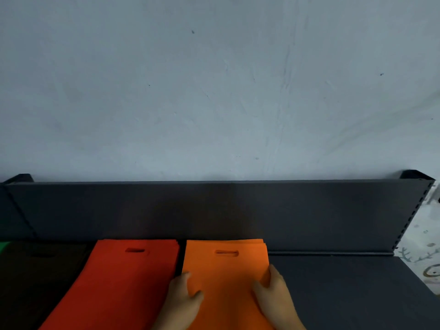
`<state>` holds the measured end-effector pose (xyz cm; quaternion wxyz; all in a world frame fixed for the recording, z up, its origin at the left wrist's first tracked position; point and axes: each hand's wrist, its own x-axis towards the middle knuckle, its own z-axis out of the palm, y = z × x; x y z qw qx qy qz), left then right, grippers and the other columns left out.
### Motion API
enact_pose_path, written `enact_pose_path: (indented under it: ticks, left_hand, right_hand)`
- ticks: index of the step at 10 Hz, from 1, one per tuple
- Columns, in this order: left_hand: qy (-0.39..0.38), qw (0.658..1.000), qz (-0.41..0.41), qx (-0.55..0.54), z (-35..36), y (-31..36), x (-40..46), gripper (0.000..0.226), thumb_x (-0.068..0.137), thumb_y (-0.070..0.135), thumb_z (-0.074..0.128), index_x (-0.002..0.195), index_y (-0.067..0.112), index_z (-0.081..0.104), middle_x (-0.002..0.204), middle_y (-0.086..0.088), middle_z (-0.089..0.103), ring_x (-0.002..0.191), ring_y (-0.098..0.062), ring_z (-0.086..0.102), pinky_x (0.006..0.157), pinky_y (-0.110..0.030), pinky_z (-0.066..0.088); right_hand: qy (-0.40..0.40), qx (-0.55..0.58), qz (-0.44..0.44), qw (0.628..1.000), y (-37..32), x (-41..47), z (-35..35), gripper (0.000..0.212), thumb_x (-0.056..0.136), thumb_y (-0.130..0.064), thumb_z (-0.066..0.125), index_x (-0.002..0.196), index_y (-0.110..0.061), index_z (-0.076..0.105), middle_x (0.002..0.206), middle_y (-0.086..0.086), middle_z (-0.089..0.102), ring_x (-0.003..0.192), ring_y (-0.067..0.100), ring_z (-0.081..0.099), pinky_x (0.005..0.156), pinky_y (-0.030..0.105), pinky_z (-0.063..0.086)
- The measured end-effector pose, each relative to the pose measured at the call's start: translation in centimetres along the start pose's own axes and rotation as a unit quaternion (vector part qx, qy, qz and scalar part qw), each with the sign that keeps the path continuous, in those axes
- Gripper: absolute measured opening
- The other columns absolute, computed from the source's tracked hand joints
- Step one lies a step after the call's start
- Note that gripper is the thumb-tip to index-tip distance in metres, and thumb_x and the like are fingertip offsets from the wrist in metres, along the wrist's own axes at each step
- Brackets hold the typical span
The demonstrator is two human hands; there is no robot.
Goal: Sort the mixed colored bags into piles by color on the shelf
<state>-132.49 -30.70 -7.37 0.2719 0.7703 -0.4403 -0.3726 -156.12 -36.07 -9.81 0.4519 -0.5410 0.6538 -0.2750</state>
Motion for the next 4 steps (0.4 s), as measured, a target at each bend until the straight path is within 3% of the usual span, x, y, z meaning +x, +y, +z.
enact_pose_path:
  ticks: [1,2,3,4]
  left_hand:
    - [0.008,1.0,0.002,-0.001,0.0,0.3,0.5,0.064,0.091,0.025,0.07,0.15,0.019,0.045,0.151,-0.01,0.037,0.14,-0.022,0.042,0.117,-0.03,0.032]
    - [0.024,0.999,0.03,0.025,0.1,0.5,1.1,0.071,0.092,0.031,0.068,0.155,0.019,0.036,0.156,-0.009,0.033,0.146,-0.021,0.035,0.121,-0.031,0.027]
    - [0.042,0.988,0.072,0.128,-0.7,0.5,0.8,0.081,0.094,0.038,0.064,0.161,0.026,0.019,0.168,-0.004,0.012,0.156,-0.02,0.015,0.126,-0.034,0.018]
    - [0.038,0.975,0.137,0.171,-3.0,1.1,0.1,0.081,0.095,0.036,0.063,0.161,0.031,0.016,0.17,0.005,0.008,0.156,-0.014,0.016,0.126,-0.031,0.018]
  right_hand:
    - [-0.014,-0.017,-0.007,1.0,-2.1,-1.1,-0.2,0.076,0.09,-0.035,0.065,0.158,-0.013,0.041,0.153,0.008,0.05,0.143,0.028,0.05,0.12,0.041,0.042]
    - [-0.006,-0.057,-0.005,0.998,-2.6,-1.2,-0.2,0.093,0.098,-0.033,0.064,0.168,-0.008,0.008,0.171,0.01,0.021,0.157,0.026,0.029,0.127,0.039,0.027]
    - [0.034,-0.087,0.004,0.996,-2.1,-0.5,0.6,0.1,0.097,-0.041,0.067,0.168,-0.007,0.005,0.174,0.011,0.015,0.161,0.027,0.021,0.131,0.042,0.022]
    - [0.062,-0.127,-0.022,0.99,-2.4,0.2,1.3,0.096,0.09,-0.055,0.064,0.163,-0.007,0.022,0.169,0.015,0.025,0.156,0.032,0.029,0.128,0.046,0.029]
